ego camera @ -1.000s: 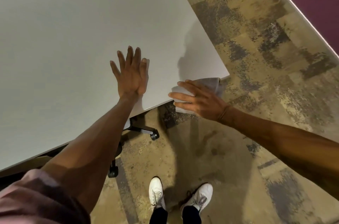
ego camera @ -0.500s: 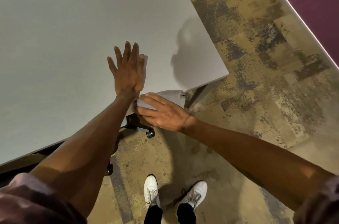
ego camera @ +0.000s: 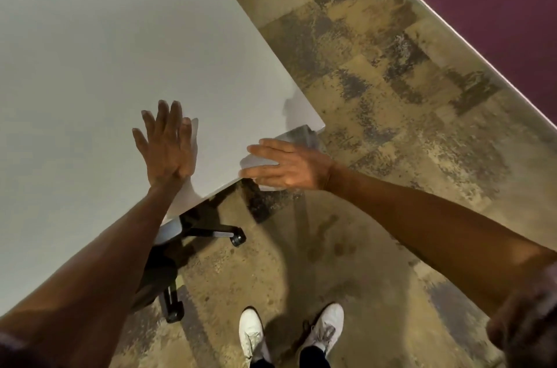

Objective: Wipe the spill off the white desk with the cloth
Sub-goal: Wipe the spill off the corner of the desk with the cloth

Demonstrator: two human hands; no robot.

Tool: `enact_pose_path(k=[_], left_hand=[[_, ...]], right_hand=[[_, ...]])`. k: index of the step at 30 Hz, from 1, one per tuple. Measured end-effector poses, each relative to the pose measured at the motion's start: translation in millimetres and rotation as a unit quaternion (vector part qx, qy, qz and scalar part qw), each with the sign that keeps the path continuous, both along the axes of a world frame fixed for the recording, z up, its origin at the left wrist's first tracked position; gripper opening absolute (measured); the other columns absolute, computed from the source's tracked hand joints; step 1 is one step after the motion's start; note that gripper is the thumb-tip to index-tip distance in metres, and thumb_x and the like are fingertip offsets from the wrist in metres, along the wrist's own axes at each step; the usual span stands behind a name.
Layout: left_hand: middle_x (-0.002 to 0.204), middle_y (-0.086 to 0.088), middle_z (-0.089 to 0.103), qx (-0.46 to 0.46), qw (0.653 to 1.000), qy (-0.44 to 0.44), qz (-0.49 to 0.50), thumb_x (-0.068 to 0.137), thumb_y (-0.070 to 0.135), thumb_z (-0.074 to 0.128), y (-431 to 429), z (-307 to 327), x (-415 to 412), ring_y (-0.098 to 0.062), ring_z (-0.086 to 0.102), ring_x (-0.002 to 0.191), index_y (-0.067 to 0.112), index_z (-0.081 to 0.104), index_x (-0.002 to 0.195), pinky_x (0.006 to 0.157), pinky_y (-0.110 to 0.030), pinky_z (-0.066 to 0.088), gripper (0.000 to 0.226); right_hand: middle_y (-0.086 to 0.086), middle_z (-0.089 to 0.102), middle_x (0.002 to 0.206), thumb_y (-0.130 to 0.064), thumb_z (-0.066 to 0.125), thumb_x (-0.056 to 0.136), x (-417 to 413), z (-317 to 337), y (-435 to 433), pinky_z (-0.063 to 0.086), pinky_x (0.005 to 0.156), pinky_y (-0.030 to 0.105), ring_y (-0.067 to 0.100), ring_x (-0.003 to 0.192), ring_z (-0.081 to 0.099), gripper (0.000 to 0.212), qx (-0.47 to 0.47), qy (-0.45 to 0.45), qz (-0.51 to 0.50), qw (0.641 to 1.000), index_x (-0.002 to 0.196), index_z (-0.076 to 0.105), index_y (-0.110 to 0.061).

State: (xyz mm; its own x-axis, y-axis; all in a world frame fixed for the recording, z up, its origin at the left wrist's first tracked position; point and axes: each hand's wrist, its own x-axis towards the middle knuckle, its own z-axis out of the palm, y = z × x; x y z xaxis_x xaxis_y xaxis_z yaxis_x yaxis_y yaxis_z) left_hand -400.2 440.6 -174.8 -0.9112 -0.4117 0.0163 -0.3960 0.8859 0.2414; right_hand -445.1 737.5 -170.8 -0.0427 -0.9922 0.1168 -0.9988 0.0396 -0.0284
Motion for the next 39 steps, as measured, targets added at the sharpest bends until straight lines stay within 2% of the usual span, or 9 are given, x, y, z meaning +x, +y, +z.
enact_pose_path(k=[1, 12, 16, 21, 24, 26, 28, 32, 39], left_hand=[[0.168, 0.002, 0.023, 0.001, 1.000, 0.000, 0.000, 0.107, 0.051, 0.011, 0, 1, -1, -0.032, 0.012, 0.157, 0.030, 0.027, 0.158, 0.121, -0.066, 0.016, 0.057], [0.163, -0.004, 0.031, -0.037, 0.999, -0.018, 0.001, 0.107, 0.052, 0.018, 4, 7, -4, -0.036, 0.020, 0.154, 0.023, 0.032, 0.154, 0.118, -0.067, 0.022, 0.057], [0.164, -0.003, 0.029, -0.024, 1.000, -0.006, 0.000, 0.103, 0.060, 0.010, 6, 10, -2, -0.036, 0.017, 0.155, 0.023, 0.032, 0.155, 0.120, -0.066, 0.017, 0.067], [0.160, -0.004, 0.035, -0.050, 0.999, -0.013, -0.008, 0.104, 0.060, 0.014, 3, 6, -4, -0.040, 0.026, 0.150, 0.022, 0.034, 0.151, 0.115, -0.067, 0.026, 0.064], [0.158, -0.005, 0.037, -0.053, 0.998, -0.014, -0.010, 0.105, 0.059, 0.018, 2, 2, -3, -0.041, 0.029, 0.147, 0.021, 0.036, 0.149, 0.111, -0.068, 0.029, 0.060], [0.159, -0.005, 0.036, -0.058, 0.998, -0.016, -0.011, 0.106, 0.058, 0.021, 1, 0, -3, -0.041, 0.028, 0.147, 0.021, 0.035, 0.150, 0.111, -0.068, 0.028, 0.060], [0.160, -0.004, 0.036, -0.053, 0.998, -0.014, -0.012, 0.106, 0.058, 0.020, 0, -1, -3, -0.040, 0.028, 0.148, 0.021, 0.036, 0.151, 0.112, -0.068, 0.028, 0.060], [0.163, -0.002, 0.033, -0.037, 0.999, -0.006, -0.009, 0.105, 0.061, 0.016, 0, -2, -3, -0.038, 0.025, 0.151, 0.024, 0.035, 0.153, 0.116, -0.067, 0.024, 0.063], [0.168, 0.002, 0.025, -0.016, 1.000, 0.000, 0.001, 0.104, 0.065, 0.016, 2, -3, -2, -0.032, 0.017, 0.157, 0.026, 0.033, 0.157, 0.122, -0.063, 0.015, 0.068]], right_hand=[[0.004, 0.044, 0.153, -0.021, 0.040, 0.105, -8, -10, 9, 0.038, 0.114, 0.049, 0.028, 0.142, 0.040, 0.041, -0.074, 0.099, -0.025, 0.992, 0.146, 0.046, -0.023], [0.004, 0.040, 0.156, -0.009, 0.065, 0.089, -43, 5, 83, 0.033, 0.115, 0.059, 0.043, 0.142, 0.036, 0.039, -0.006, 0.175, -0.083, 0.981, 0.126, 0.058, -0.019], [0.008, 0.053, 0.146, -0.006, 0.075, 0.078, -34, 15, 122, 0.027, 0.116, 0.060, 0.046, 0.137, 0.042, 0.043, 0.018, 0.104, -0.297, 0.949, 0.118, 0.069, -0.020], [0.003, 0.055, 0.145, -0.012, 0.068, 0.086, -45, 42, 133, 0.043, 0.109, 0.044, 0.026, 0.135, 0.048, 0.037, -0.171, -0.242, -0.542, 0.786, 0.122, 0.070, -0.018], [-0.014, 0.072, 0.114, -0.003, 0.066, 0.084, -50, 58, 108, 0.053, 0.087, 0.015, 0.009, 0.112, 0.065, 0.042, -0.325, -0.524, -0.549, 0.565, 0.123, 0.069, -0.017], [-0.012, 0.078, 0.087, 0.001, 0.063, 0.086, -52, 57, 94, 0.056, 0.062, 0.015, 0.009, 0.079, 0.074, 0.038, -0.369, -0.642, -0.527, 0.417, 0.118, 0.070, -0.018], [-0.006, 0.079, 0.083, 0.001, 0.061, 0.089, -55, 52, 88, 0.057, 0.059, 0.020, 0.014, 0.072, 0.075, 0.035, -0.389, -0.686, -0.509, 0.344, 0.110, 0.071, -0.025], [-0.003, 0.078, 0.087, -0.006, 0.057, 0.096, -68, 45, 73, 0.059, 0.062, 0.026, 0.019, 0.076, 0.076, 0.035, -0.424, -0.722, -0.486, 0.252, 0.127, 0.064, -0.021], [0.012, 0.069, 0.116, -0.014, 0.057, 0.098, -77, 31, 30, 0.058, 0.077, 0.031, 0.022, 0.086, 0.070, 0.038, -0.404, -0.738, -0.504, 0.194, 0.136, 0.059, -0.016]])
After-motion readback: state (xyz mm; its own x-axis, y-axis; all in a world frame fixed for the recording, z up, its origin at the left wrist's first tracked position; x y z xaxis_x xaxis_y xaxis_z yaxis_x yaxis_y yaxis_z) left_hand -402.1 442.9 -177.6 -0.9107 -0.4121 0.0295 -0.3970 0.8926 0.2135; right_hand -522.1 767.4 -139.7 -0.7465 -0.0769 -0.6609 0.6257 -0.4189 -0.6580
